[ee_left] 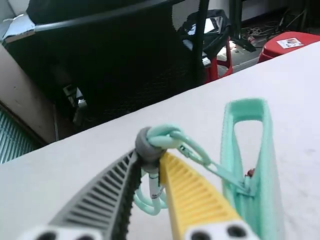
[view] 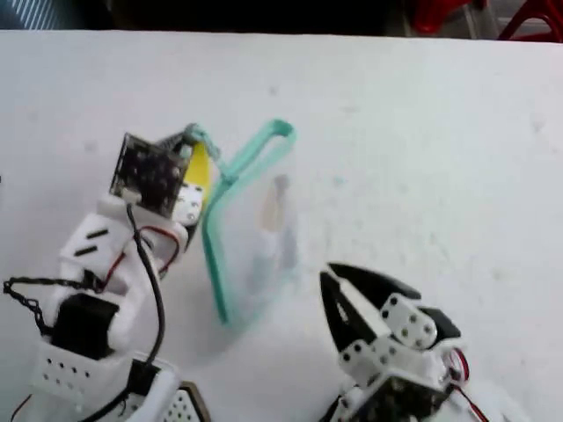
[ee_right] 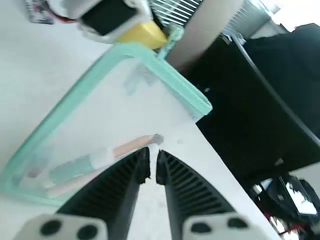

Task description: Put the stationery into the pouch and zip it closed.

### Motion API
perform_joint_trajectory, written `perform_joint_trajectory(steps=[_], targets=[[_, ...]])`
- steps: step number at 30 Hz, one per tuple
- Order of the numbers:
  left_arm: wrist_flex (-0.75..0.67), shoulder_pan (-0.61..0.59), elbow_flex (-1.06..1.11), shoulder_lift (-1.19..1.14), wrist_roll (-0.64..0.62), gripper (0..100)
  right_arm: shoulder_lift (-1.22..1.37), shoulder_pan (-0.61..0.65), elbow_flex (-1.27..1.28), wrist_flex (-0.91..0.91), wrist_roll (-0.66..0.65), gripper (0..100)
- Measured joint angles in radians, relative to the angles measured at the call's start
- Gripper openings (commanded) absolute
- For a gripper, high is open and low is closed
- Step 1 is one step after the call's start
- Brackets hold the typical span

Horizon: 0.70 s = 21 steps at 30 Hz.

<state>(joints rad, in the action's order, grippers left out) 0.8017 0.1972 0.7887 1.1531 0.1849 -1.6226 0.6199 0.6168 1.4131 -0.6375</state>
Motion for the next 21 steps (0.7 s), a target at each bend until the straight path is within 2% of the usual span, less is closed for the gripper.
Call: perform_joint_trajectory(steps=[5, 8, 13, 21], targets=[[0.109, 0.157, 0.015, 0.091, 0.057, 2, 0.046, -0.170, 0.101, -0.180, 0.218, 2.5], [0.120, 0.239, 0.057, 0.137, 0.064, 2, 0.141, -0.219, 0.087, -0.218, 0.336, 4.9], [0.121, 0.265, 0.120, 0.212, 0.075, 2, 0.356, -0.238, -0.063, -0.190, 0.379, 14.3], [0.121, 0.273, 0.186, 0.347, 0.124, 2, 0.750, -0.238, -0.448, -0.017, 0.506, 14.9]])
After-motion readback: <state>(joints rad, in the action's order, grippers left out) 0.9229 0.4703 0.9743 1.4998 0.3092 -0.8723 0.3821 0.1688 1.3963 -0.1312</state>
